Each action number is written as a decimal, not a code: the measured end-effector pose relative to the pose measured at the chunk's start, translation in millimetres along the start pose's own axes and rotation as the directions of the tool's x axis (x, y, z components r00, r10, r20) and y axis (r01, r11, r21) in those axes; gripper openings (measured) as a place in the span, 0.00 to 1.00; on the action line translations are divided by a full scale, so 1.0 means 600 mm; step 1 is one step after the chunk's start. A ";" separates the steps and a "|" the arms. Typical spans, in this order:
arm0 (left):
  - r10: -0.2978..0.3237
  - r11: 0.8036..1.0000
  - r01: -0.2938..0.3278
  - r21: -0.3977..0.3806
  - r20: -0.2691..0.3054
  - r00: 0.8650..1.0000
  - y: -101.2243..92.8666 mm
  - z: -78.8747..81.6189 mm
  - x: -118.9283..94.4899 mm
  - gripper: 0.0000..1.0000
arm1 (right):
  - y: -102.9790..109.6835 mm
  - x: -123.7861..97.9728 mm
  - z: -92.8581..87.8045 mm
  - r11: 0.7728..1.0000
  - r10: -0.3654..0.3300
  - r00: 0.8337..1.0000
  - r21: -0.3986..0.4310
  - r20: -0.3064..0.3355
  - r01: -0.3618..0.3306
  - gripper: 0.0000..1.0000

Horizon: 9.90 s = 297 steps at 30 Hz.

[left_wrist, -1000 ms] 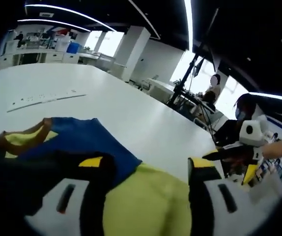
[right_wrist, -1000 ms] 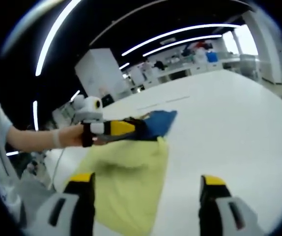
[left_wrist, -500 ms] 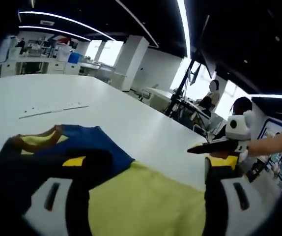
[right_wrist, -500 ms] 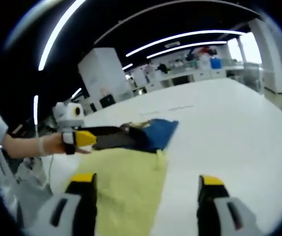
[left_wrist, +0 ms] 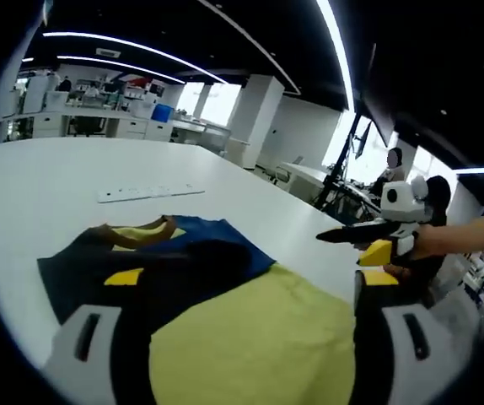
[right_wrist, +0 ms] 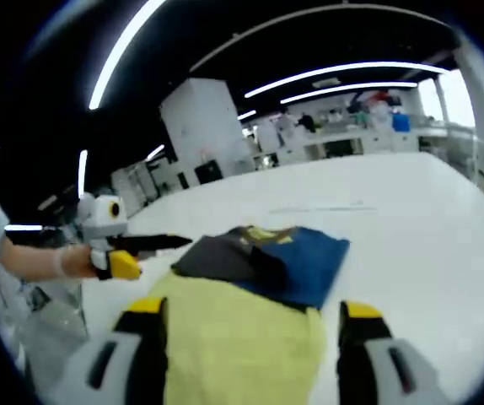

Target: Fold the garment on the visible template until the final outline fits inside the template.

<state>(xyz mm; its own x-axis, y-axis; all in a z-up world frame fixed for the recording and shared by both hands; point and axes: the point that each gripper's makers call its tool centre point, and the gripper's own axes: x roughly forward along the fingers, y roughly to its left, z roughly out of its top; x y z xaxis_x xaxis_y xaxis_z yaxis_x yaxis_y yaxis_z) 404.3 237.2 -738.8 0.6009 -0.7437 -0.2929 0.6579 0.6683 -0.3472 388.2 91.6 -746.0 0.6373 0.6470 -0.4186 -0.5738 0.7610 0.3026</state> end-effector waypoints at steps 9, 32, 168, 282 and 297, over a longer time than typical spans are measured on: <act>0.069 0.997 -0.069 0.032 -0.029 0.997 0.029 -0.022 -0.067 0.99 | 0.002 0.081 0.020 0.997 -0.008 0.995 -0.077 -0.100 0.001 0.81; 0.186 0.981 -0.186 -0.056 -0.011 0.982 0.067 -0.062 -0.170 0.99 | -0.006 0.225 0.047 0.975 -0.133 0.973 -0.202 -0.189 0.094 0.29; 0.272 0.958 -0.280 -0.069 -0.099 0.957 0.100 -0.129 -0.217 0.88 | -0.059 0.067 -0.018 0.980 -0.068 0.971 -0.196 -0.227 0.023 0.75; 0.076 0.894 -0.173 -0.413 -0.241 0.967 -0.042 -0.259 -0.375 0.00 | 0.062 -0.228 -0.239 0.941 0.038 0.966 0.334 -0.256 0.051 0.00; 0.021 0.867 -0.120 -0.484 -0.205 0.979 -0.113 -0.209 -0.446 0.00 | 0.123 -0.306 -0.200 0.907 0.134 0.974 0.419 -0.184 -0.046 0.00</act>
<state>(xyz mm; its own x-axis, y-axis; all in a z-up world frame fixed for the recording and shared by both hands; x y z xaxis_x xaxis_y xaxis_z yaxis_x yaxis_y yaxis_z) 142.4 388.9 -748.5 0.5087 -0.7169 -0.4767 0.2785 0.6610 -0.6968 166.9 23.3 -749.7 0.4485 0.7234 -0.5249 -0.3345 0.6804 0.6520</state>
